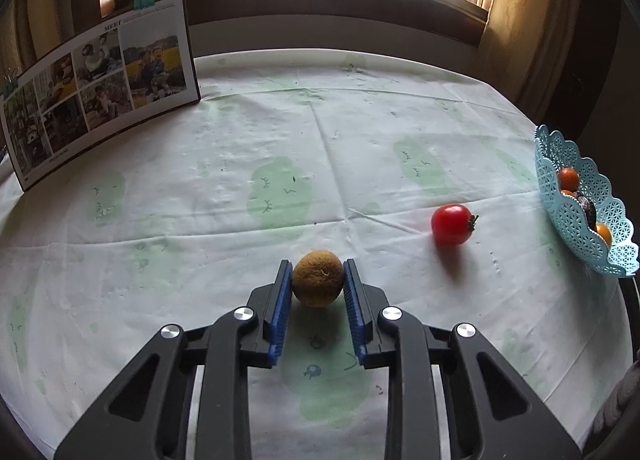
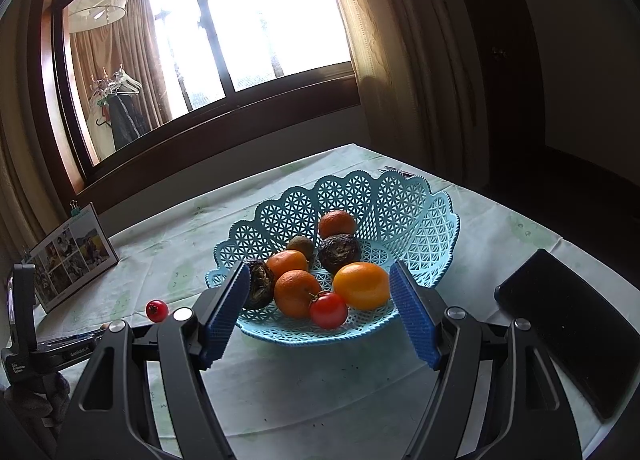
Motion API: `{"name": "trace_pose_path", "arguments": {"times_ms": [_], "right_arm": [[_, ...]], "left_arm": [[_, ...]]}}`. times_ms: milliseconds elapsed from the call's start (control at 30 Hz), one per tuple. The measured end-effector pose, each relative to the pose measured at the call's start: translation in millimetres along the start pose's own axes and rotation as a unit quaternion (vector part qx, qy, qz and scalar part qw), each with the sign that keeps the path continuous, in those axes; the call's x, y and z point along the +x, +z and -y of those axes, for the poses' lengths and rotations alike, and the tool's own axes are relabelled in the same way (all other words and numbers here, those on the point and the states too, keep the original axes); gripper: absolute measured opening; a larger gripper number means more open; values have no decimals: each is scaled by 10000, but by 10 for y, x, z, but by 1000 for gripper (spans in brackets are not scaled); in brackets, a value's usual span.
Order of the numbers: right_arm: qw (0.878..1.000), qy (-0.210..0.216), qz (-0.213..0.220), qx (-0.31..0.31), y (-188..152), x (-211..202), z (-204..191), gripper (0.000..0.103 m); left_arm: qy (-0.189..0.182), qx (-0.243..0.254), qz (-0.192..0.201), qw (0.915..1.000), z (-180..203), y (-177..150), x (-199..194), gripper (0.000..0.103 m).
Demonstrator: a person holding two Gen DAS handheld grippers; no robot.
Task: Organize fruits
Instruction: 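Grasp the small brown kiwi with the left gripper, then grasp the second red tomato with the right gripper while the left gripper holds the kiwi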
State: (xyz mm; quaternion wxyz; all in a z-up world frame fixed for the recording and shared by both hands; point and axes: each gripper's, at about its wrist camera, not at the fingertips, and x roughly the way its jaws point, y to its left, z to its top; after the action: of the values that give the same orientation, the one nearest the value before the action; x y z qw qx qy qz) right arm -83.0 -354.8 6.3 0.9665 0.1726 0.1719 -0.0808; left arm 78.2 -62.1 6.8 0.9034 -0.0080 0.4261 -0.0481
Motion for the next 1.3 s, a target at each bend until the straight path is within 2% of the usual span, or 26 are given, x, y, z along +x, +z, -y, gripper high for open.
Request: {"name": "trace_pose_path", "arguments": {"times_ms": [200, 333, 500, 633, 800, 900, 1000, 1167, 1300], "right_arm": [[10000, -29, 19, -39, 0, -2, -15, 74], [9994, -87, -23, -327, -3, 16, -136, 74], [9967, 286, -7, -753, 49, -76, -505, 74], [9899, 753, -389, -1132, 38, 60, -866, 74], [9724, 1340, -1167, -1510, -153, 390, -1329, 74], [9637, 1445, -1590, -1587, -245, 604, -1510, 74], [9570, 1515, -1836, -1658, -288, 772, -1653, 73], [9470, 1612, -2249, -1632, -336, 1056, -1772, 58], [9443, 1537, -2396, -1650, -395, 1201, -1816, 49]], "left_arm": [[65, 29, 273, 9996, 13, 25, -157, 26], [126, -36, 437, 9990, -24, 60, -265, 26], [233, -127, 487, 9985, -77, 87, -313, 26], [299, -203, 527, 9980, -131, 95, -353, 26], [413, -216, 591, 9972, -168, 88, -384, 26], [419, -258, 532, 9974, -188, 84, -359, 26], [416, -281, 522, 9974, -201, 89, -355, 26], [435, -299, 446, 9976, -204, 82, -309, 26], [417, -287, 407, 9979, -191, 80, -284, 26]]}}
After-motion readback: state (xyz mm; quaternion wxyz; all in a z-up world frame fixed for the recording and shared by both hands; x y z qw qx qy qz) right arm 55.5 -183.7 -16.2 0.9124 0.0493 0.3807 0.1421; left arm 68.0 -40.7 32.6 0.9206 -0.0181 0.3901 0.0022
